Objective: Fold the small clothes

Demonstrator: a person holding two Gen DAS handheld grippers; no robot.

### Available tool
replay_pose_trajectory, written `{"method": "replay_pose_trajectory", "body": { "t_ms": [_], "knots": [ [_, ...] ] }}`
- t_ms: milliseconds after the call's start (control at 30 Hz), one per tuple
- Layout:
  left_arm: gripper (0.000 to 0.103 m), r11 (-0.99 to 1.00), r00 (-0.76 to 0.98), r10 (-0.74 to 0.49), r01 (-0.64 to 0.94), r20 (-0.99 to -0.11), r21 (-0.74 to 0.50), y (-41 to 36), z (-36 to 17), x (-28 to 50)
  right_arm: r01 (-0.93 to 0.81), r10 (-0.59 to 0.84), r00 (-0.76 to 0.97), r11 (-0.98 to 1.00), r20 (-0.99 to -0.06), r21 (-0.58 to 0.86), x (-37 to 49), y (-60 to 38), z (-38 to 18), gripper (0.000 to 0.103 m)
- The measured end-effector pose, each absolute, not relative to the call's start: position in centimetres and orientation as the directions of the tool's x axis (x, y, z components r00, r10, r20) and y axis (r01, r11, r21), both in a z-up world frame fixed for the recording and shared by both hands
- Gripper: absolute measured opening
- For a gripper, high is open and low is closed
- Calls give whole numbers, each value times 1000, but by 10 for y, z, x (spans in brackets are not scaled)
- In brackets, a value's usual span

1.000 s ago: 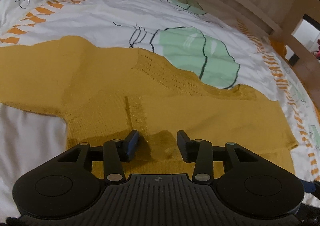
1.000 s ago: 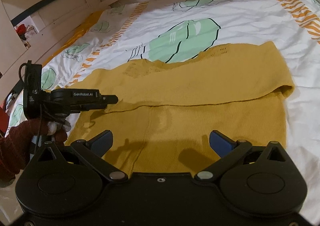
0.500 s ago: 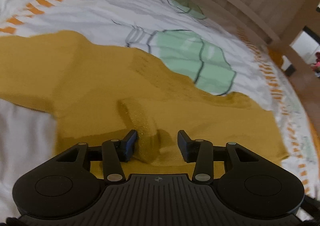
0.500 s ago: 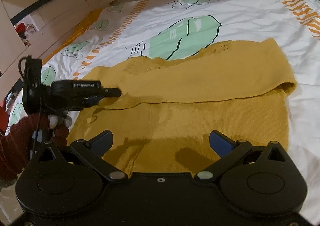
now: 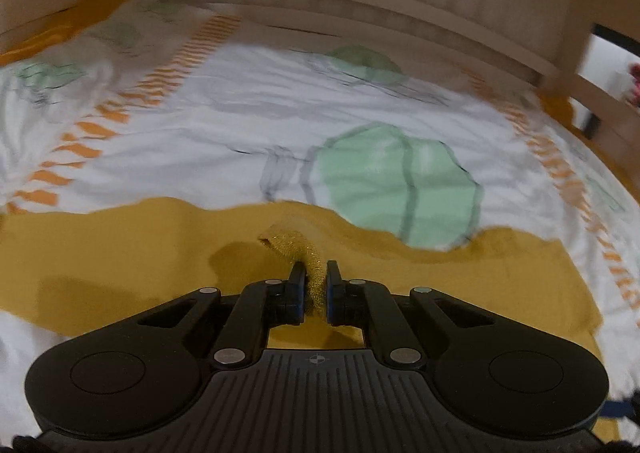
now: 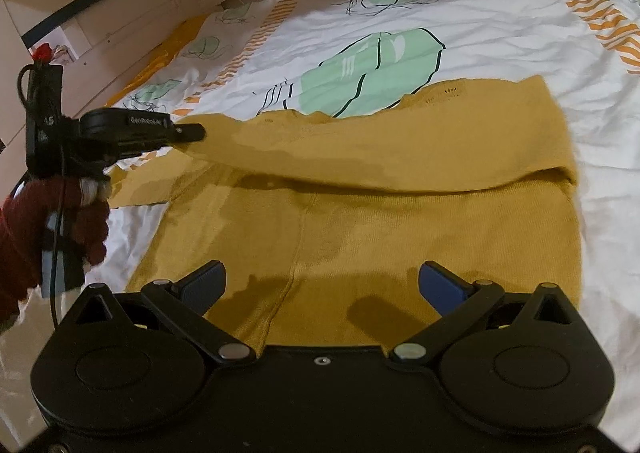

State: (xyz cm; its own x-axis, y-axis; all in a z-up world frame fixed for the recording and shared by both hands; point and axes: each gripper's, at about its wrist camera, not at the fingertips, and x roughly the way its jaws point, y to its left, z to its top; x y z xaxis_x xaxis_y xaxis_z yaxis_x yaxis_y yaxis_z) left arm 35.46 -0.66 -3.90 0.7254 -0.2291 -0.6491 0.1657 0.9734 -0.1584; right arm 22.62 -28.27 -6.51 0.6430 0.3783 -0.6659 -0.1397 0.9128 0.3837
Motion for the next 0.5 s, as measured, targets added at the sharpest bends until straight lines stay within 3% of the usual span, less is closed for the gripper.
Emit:
{"method": "replay_pose_trajectory", "body": {
  "t_ms": [100,267,367,433,500],
  "knots": [
    [10,974,686,-224,168,-692,-149,0,-52,363,-134,370,637,917,-676,376,228,-283,-68,103],
    [24,976,597,-217,151,-772,-158,7,-87,367,-112,342,598,931,-725,347,233,-283,-78,103],
    [30,969,604,-245,144,-758,-199,20,-94,360,-115,327,573,940,-751,322,236,-281,-85,103],
    [41,965,605,-261,145,-752,-218,27,-91,356,-128,316,572,946,-757,298,235,-278,-86,103],
    [43,961,606,-274,142,-747,-236,35,-86,353,-146,316,577,947,-753,286,233,-274,-85,103]
  ]
}}
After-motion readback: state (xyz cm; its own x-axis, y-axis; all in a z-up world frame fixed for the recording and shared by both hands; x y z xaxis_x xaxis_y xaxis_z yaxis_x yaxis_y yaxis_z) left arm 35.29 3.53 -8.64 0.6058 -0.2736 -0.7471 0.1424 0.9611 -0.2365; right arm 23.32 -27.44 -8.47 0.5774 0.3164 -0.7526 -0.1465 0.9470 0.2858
